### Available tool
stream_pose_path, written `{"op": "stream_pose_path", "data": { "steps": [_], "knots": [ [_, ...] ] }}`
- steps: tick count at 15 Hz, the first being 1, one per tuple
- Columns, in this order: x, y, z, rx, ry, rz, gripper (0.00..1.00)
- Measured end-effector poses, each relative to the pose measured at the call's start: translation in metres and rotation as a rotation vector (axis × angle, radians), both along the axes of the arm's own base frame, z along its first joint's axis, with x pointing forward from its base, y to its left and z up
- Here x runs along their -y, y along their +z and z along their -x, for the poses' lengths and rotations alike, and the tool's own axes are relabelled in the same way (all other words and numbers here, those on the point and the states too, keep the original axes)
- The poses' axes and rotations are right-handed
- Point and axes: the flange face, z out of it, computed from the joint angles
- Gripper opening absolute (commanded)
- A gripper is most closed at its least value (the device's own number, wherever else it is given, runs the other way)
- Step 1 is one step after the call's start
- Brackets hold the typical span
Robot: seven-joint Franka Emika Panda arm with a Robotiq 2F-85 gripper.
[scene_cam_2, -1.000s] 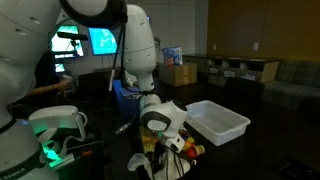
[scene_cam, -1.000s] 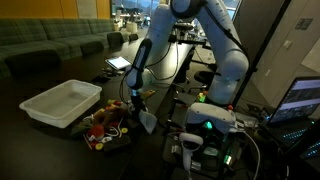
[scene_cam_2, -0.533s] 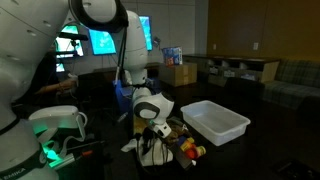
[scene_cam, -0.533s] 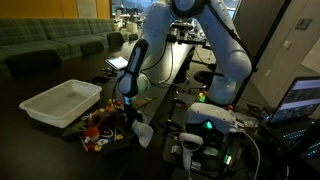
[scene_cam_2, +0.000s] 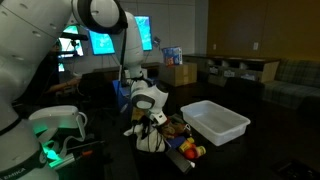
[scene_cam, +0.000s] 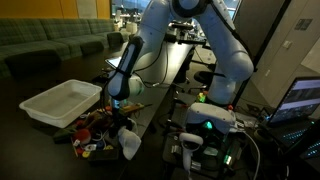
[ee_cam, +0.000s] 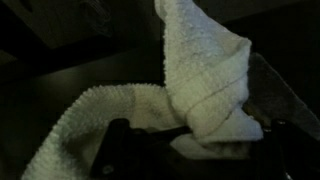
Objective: Push the items on the table to the left using the white cloth
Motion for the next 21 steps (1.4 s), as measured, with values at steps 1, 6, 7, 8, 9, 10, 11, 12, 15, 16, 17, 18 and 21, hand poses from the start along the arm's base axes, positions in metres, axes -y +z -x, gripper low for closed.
{"op": "stream_pose_path", "data": {
  "steps": [1,6,7,8,9,10,11,12,15,16,17,18,21],
  "knots": [
    [-0.009,0.003,-0.002,0.010,-0.011,-0.010,0.00],
    [-0.064,0.008,0.005,0.034,-0.008,-0.066,0.00],
    [-0.074,0.010,0.008,0.036,0.002,-0.079,0.00],
    [-0.082,0.013,0.010,0.037,0.013,-0.090,0.00],
    [-0.088,0.016,0.011,0.040,0.022,-0.100,0.00],
    [-0.091,0.020,0.011,0.046,0.030,-0.107,0.00],
    [-0.091,0.025,0.009,0.055,0.039,-0.112,0.00],
    [-0.089,0.030,0.007,0.068,0.047,-0.115,0.00],
    [-0.066,0.052,-0.003,0.089,0.083,-0.128,0.00],
    [-0.052,0.061,-0.006,0.093,0.093,-0.131,0.00],
    [-0.036,0.071,-0.008,0.097,0.102,-0.133,0.00],
    [-0.019,0.081,-0.011,0.101,0.110,-0.134,0.00],
    [0.041,0.111,-0.018,0.109,0.102,-0.140,0.00]
  ]
}}
